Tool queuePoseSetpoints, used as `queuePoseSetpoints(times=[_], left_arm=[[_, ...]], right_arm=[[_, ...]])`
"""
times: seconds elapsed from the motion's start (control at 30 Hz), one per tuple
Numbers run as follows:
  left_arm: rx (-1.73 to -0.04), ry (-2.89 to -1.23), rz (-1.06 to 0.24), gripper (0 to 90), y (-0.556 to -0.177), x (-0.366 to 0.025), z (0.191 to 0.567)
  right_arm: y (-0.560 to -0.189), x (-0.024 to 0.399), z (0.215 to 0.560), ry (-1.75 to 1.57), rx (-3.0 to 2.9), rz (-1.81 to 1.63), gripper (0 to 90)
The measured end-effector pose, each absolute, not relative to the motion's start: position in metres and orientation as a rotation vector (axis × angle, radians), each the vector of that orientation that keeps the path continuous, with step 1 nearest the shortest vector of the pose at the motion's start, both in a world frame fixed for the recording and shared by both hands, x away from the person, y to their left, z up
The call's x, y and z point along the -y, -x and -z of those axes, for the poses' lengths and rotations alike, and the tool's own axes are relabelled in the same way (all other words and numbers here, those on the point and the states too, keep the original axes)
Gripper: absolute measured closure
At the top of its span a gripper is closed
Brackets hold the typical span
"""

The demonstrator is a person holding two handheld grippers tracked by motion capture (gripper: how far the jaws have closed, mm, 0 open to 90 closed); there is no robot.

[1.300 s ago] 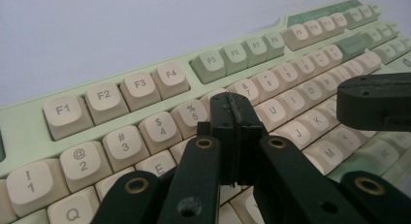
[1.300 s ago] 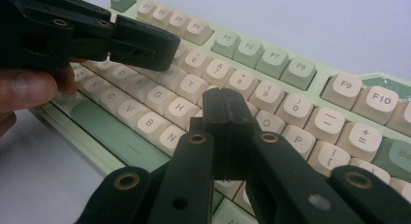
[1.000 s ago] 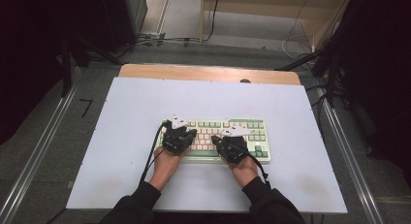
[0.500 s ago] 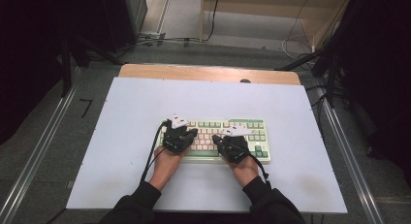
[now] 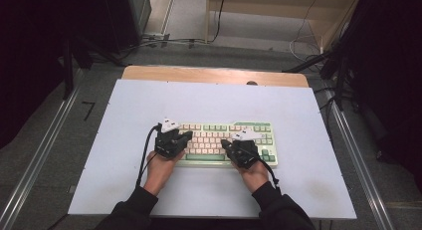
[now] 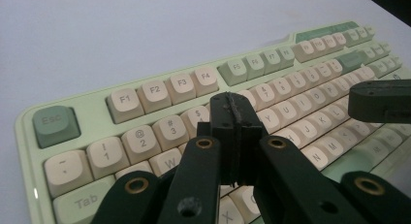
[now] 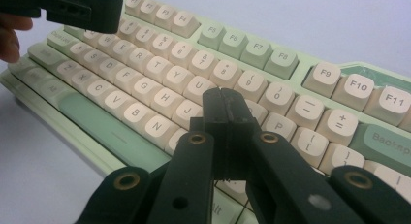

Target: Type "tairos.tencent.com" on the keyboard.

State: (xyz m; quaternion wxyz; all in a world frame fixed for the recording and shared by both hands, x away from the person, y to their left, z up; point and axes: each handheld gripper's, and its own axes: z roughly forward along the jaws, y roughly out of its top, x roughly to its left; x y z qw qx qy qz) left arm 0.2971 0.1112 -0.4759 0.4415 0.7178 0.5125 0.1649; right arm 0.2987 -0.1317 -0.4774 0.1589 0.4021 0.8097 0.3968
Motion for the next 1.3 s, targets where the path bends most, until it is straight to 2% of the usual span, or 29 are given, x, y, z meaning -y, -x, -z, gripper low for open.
queuePoseSetpoints(times=[0.87,1.3], left_arm=[[-1.284,-1.780,-0.421,90.0,-0.291,-0.121,0.477],[-1.280,-1.790,-0.421,90.0,-0.290,-0.119,0.478]], right_arm=[[-0.294,0.141,0.488,-1.165,-2.352,-1.009,87.5],[-0.295,0.141,0.477,-1.170,-2.312,-1.083,87.5]])
